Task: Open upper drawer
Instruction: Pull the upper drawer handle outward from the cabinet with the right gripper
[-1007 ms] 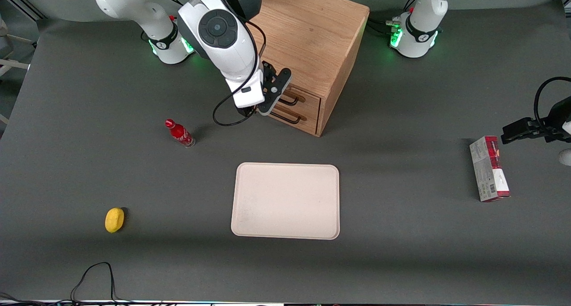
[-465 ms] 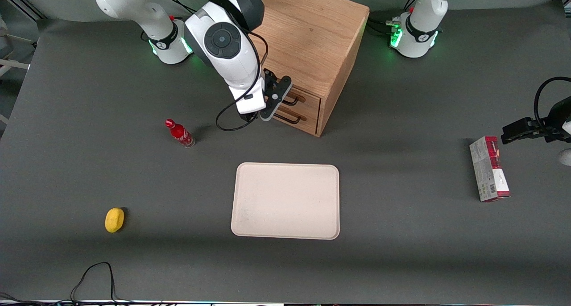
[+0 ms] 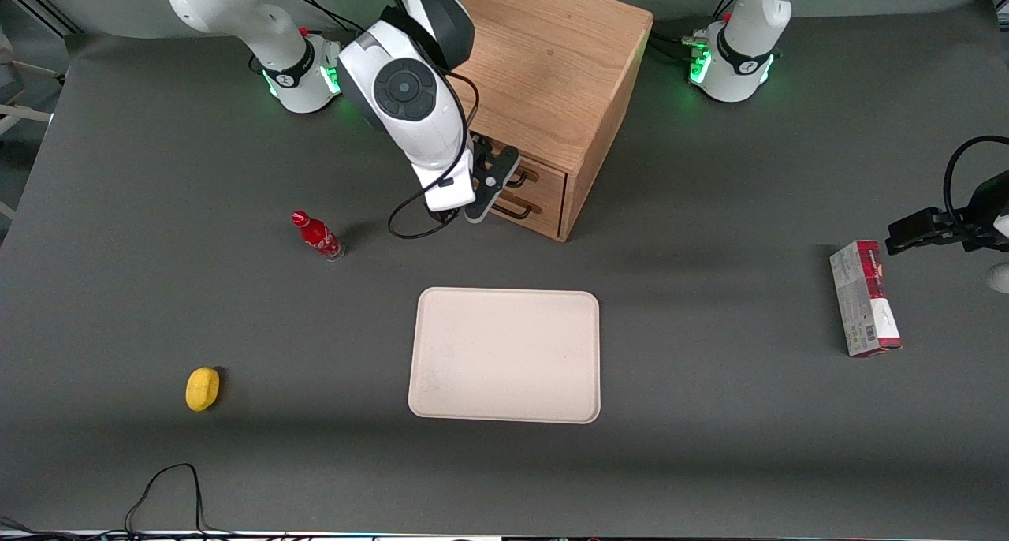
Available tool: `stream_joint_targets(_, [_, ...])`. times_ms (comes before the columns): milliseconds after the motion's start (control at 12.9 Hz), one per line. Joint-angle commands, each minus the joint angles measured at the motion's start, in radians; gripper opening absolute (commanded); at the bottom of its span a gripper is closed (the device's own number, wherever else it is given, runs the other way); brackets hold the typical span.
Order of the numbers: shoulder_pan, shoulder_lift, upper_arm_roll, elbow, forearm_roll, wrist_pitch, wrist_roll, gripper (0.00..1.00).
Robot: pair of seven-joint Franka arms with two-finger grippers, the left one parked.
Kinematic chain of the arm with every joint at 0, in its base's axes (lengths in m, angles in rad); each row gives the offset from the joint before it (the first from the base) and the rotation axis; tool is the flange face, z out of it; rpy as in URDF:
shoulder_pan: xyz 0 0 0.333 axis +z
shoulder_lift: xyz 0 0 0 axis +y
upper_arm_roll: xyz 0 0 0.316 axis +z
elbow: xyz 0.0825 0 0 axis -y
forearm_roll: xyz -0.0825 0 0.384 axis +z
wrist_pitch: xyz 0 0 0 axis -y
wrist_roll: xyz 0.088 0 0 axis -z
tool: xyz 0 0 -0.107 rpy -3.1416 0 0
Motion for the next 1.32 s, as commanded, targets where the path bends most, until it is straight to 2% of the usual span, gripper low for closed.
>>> stream_joint_targets(0, [0.005, 0.011, -0.008, 0.003, -0.002, 0.017, -0.023, 1.0])
stream_joint_targets(387, [-0.007, 0.041, -0.029, 0.041, -0.008, 0.017, -0.023, 1.0])
stream_joint_targets(1239, [-0.127, 0.093, -0.031, 0.127, -0.007, 0.016, -0.025, 1.0])
